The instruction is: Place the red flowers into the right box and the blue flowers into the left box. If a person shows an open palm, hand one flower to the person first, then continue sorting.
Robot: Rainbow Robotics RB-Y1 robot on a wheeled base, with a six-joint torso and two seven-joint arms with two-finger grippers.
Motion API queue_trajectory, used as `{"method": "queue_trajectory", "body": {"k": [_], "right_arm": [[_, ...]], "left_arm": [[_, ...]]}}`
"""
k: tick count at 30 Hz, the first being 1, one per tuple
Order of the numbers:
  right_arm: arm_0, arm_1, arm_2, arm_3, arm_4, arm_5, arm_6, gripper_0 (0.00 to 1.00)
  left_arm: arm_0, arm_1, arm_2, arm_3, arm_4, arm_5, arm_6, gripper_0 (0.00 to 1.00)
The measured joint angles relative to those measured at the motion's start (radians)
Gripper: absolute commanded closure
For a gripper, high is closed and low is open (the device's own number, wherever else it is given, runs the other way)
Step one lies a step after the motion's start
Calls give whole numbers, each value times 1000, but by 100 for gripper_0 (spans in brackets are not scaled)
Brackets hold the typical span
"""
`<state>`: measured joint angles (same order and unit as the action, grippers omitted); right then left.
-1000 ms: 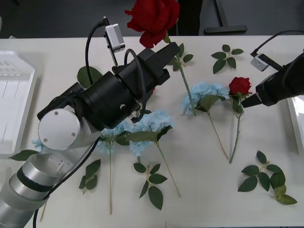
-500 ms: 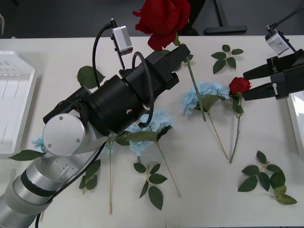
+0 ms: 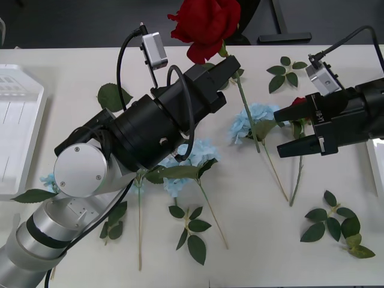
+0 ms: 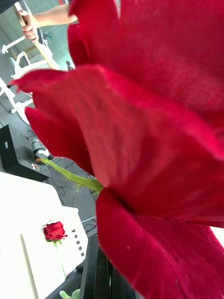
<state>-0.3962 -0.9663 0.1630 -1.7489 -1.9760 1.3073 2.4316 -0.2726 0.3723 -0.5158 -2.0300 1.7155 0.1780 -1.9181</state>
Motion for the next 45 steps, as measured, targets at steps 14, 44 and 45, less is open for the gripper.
{"method": "queue_trajectory", "body": {"k": [14, 44, 45], "right_arm": [[0, 239, 0, -17, 161, -44, -191, 100], [0, 223, -4, -25, 252, -45, -297, 100], [0, 217, -8, -24, 257, -44, -314, 100]], "left_arm": [[0, 0, 0, 0, 0, 0, 0, 100], [0, 0, -2, 0, 0, 0, 0, 0], [0, 0, -2, 0, 0, 0, 0, 0]]}}
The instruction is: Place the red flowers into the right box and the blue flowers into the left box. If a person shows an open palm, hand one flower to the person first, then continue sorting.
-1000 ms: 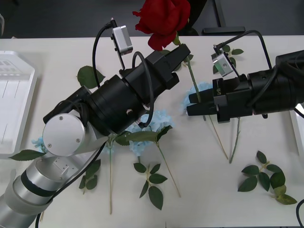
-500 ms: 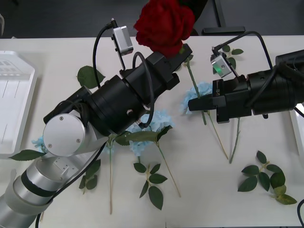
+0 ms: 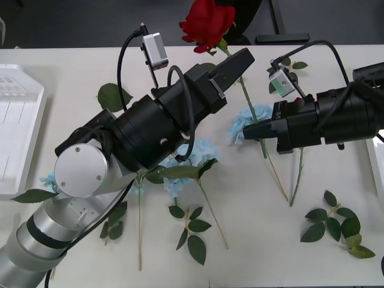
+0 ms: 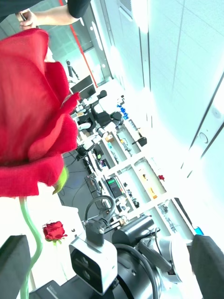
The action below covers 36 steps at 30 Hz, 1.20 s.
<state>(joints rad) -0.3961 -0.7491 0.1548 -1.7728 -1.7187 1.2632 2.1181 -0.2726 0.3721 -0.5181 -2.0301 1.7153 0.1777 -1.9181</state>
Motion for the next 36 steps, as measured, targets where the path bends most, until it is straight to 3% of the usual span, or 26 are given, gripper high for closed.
{"method": "queue_trajectory", "body": {"k": [10, 16, 19, 27, 32, 36], "right_arm": [[0, -72, -172, 109, 127, 118, -166, 100], [0, -175, -320, 338, 272, 191, -243, 100], [0, -223, -374, 467, 356, 197, -243, 100], [1, -309, -389, 739, 523, 149, -243, 100], [1, -311, -389, 894, 589, 79, -243, 100], [1, -305, -387, 976, 641, -1, -242, 100]], "left_arm": [[0, 0, 0, 1, 0, -11, 0, 0], [-17, 28, 1, 1, 74, -44, 0, 0], [-25, 89, 24, 1, 167, 11, 0, 0], [12, 300, 248, 2, 245, 438, 1, 0], [87, 336, 484, -1, 98, 860, 74, 0], [147, 336, 675, -28, 23, 1117, 232, 0]]}}
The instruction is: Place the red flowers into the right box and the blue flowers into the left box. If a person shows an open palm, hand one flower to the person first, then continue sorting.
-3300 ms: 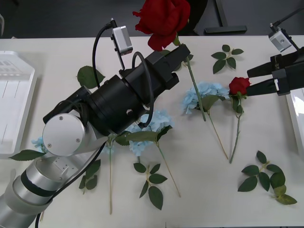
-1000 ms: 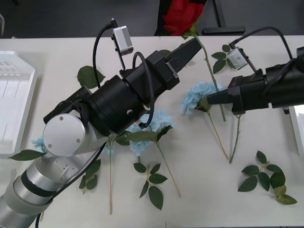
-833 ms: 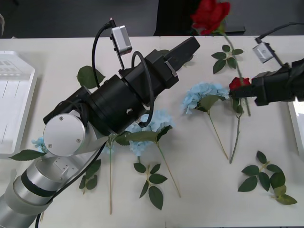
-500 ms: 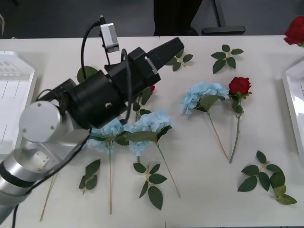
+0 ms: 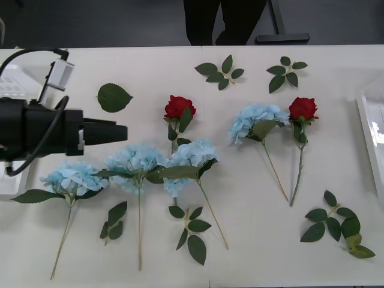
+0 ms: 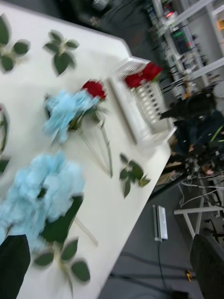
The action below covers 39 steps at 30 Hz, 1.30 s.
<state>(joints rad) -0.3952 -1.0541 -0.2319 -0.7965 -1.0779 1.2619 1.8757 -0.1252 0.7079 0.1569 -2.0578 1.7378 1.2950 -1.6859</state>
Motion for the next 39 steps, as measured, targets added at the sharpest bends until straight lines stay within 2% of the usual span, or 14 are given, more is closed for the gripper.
{"method": "queue_trajectory", "body": {"k": [5, 6, 8, 9, 11, 12, 15, 18, 23, 31, 35, 39], "right_arm": [[0, 42, 50, 8, 64, -136, 0, 100], [0, 51, 68, 8, 66, -162, 0, 97], [0, 63, 104, 8, 67, -196, 0, 70], [0, 68, 117, 8, 68, -207, 0, 63], [0, 77, 128, 8, 76, -221, 0, 39], [0, 81, 128, 8, 80, -226, 0, 30], [0, 83, 128, 8, 86, -227, 0, 11], [0, 83, 128, 4, 85, -223, 0, 0], [0, 83, 126, -71, 60, -115, 0, 0], [0, 83, 128, -380, 1, 102, -25, 0], [0, 83, 184, -568, 1, 134, -263, 0], [0, 83, 309, -708, 12, 119, -514, 0]], "left_arm": [[117, 1, 140, -94, -69, 175, 202, 0], [143, 1, 153, -114, -88, 198, 235, 0], [195, 2, 167, -159, -152, 233, 298, 0], [222, 2, 169, -184, -190, 240, 331, 0], [274, 3, 169, -232, -277, 244, 399, 0], [299, 4, 169, -252, -314, 248, 422, 0], [350, 15, 154, -293, -428, 267, 425, 0], [365, 36, 107, -297, -515, 286, 386, 0], [365, 55, 25, -296, -671, 299, 241, 0], [363, 55, -63, -231, -861, 223, 232, 0], [349, 56, -97, -173, -890, 192, 232, 0], [334, 56, -120, -149, -897, 175, 232, 0]]}}
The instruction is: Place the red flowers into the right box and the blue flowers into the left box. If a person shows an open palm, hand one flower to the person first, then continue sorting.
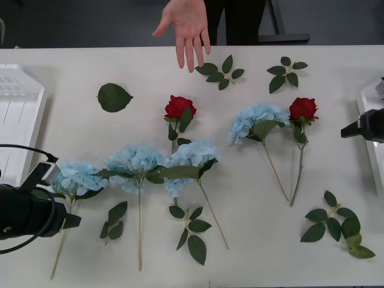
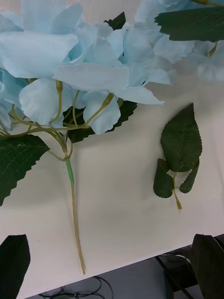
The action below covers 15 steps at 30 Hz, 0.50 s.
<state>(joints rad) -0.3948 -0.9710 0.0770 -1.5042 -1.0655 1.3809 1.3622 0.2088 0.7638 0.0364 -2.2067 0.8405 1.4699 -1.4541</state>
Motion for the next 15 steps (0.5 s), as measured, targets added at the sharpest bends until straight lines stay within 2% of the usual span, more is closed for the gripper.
{"method": "queue_trajectory", "body": {"k": [6, 9, 15], "right_arm": [[0, 38, 135, -55, 107, -55, -121, 0], [0, 107, 142, -55, 197, -61, -235, 0], [-11, 248, 142, -37, 343, -62, -247, 0]], "left_arm": [[-2, 0, -1, 1, -2, -2, 0, 0], [-2, 0, -1, 1, -2, -2, 0, 0], [-2, 0, -1, 1, -2, -2, 0, 0]]}}
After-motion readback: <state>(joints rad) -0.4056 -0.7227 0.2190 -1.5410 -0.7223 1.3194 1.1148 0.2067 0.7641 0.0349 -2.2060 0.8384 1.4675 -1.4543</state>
